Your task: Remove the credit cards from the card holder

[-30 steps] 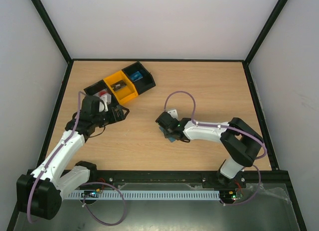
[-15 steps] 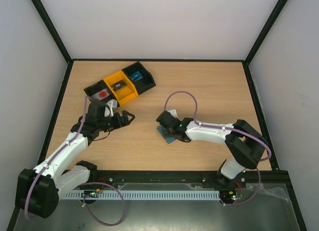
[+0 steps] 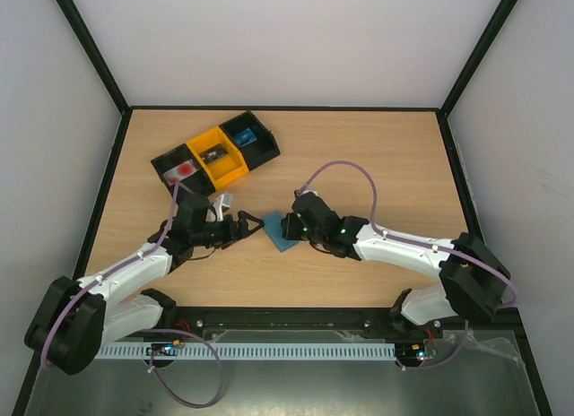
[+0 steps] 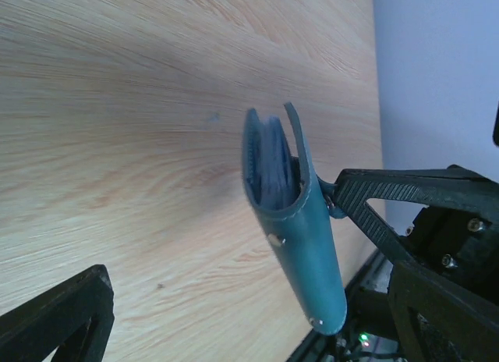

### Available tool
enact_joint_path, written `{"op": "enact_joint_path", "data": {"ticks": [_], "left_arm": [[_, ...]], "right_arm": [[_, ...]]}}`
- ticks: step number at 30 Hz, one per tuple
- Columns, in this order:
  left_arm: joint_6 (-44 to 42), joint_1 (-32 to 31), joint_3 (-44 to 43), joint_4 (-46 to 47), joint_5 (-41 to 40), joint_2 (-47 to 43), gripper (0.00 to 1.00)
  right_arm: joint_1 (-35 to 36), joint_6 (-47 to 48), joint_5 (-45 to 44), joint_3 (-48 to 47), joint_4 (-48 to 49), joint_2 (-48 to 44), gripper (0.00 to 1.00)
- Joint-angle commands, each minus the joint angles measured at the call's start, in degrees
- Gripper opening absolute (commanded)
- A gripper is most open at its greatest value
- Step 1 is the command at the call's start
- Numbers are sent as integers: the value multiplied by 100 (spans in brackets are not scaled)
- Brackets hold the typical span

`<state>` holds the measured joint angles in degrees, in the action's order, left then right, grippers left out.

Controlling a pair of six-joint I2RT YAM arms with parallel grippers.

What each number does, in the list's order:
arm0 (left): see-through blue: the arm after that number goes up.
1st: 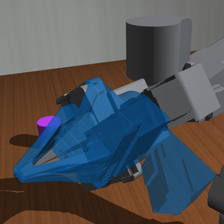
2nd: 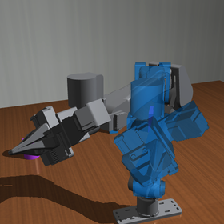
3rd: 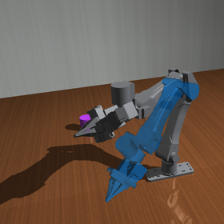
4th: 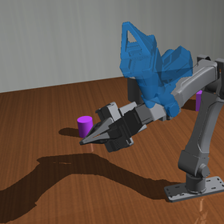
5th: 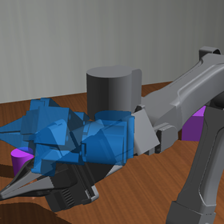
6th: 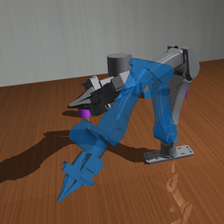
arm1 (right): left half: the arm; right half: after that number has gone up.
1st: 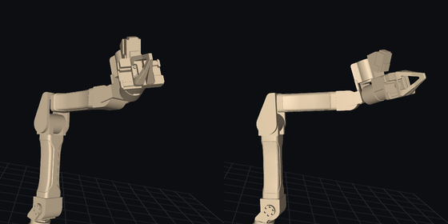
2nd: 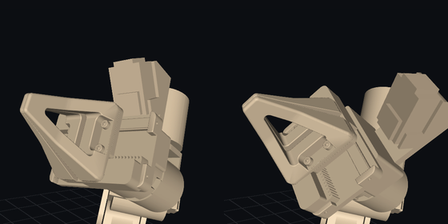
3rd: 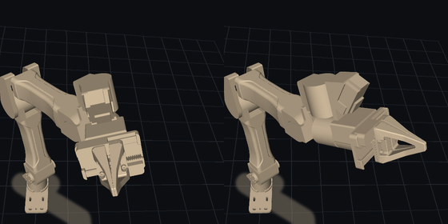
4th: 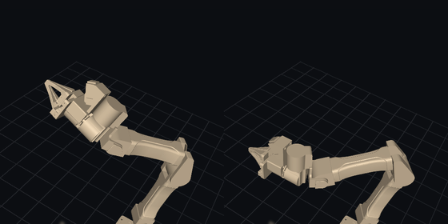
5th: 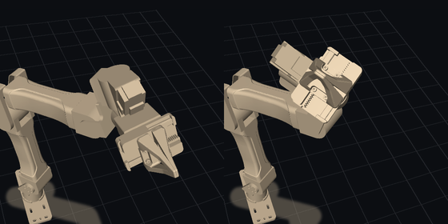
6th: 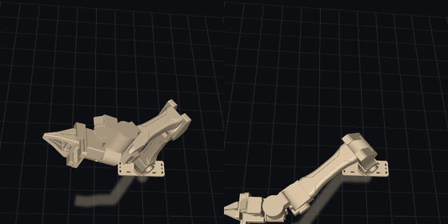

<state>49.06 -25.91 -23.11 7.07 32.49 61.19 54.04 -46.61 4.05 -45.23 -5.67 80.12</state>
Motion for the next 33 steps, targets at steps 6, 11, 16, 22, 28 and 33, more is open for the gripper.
{"op": "enact_joint_path", "data": {"ticks": [6,11,16,22,28,33], "left_arm": [[614,-341,21,1175,223,290,86],[655,-362,-1,1176,220,445,64],[617,-378,0,1204,267,563,30],[525,-379,-17,1067,218,517,3],[416,-379,-35,867,144,439,3],[319,-380,-23,741,150,408,3]], "right_arm": [[103,-659,611,69,1006,-189,2],[114,-742,535,180,1077,-262,2],[123,-740,476,279,1056,-327,2],[123,-641,285,422,867,-389,2],[122,-555,31,551,658,-545,2],[123,-360,-477,581,346,-742,2]]}}
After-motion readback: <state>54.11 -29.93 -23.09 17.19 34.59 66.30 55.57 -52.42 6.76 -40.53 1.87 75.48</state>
